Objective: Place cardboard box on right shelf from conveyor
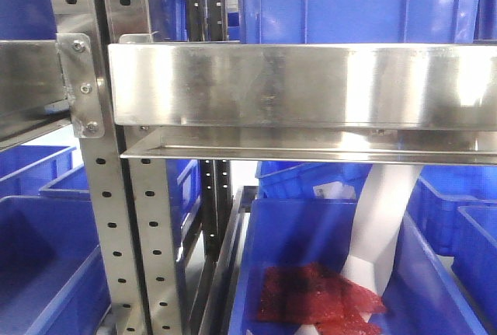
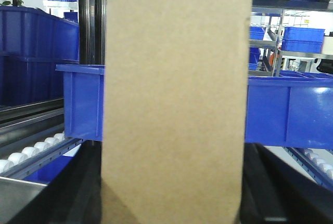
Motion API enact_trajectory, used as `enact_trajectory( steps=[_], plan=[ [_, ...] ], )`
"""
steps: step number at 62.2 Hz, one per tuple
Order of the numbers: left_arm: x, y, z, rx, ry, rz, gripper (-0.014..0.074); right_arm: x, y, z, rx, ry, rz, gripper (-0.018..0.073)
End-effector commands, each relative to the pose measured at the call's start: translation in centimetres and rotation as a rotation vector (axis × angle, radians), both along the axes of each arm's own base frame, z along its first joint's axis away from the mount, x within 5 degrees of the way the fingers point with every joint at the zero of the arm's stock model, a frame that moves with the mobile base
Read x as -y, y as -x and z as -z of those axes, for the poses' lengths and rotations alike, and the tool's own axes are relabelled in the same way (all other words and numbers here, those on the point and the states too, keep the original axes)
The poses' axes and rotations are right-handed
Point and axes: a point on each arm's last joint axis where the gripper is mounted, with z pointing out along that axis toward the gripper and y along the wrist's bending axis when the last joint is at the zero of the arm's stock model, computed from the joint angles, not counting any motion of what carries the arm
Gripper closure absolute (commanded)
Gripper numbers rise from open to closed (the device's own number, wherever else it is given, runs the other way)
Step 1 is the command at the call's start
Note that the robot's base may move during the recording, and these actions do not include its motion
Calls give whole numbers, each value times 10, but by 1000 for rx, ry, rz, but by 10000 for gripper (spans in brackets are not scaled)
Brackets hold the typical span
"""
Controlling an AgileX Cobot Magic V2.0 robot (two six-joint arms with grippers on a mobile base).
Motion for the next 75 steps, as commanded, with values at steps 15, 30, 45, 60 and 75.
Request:
enact_trajectory(
  steps=[15,30,45,60,75],
  plan=[
    [0,1,-9,88,13,0,715,3,11,-22,189,62,52,247],
    [0,1,-9,88,13,0,715,3,-6,-56,165,96,62,247],
    [0,1,-9,88,13,0,715,1,-83,-91,-45,414,95,247],
    [0,1,-9,88,13,0,715,-23,-164,-87,-120,961,56,247],
    [0,1,-9,88,13,0,715,-44,-220,-50,-208,1187,-52,247]
  ],
)
